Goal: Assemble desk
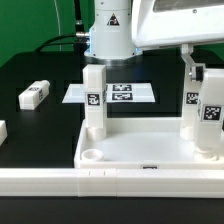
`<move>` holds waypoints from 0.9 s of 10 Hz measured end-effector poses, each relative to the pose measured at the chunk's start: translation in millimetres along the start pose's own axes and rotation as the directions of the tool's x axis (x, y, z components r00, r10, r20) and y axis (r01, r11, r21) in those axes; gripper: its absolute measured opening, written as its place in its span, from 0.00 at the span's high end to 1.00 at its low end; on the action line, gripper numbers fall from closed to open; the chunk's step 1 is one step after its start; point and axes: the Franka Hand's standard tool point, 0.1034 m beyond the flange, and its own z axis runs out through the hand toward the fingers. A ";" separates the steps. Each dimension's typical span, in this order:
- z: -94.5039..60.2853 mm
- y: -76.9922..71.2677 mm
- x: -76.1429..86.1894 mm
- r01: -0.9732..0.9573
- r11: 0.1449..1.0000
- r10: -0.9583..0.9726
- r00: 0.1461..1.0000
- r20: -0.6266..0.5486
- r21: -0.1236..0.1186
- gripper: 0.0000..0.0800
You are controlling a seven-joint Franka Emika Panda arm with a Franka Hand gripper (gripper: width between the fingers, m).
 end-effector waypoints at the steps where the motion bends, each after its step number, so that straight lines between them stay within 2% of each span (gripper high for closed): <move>1: 1.9 0.2 -1.2 0.001 1.000 -0.001 1.000 0.002 -0.002 0.63; 9: 6.3 2.0 -0.8 0.006 1.000 -0.006 0.999 -0.032 -0.006 0.63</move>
Offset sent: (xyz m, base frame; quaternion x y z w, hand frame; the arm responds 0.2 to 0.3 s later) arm -0.0038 0.0044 -0.0122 0.0042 -0.0033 -0.0184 0.9998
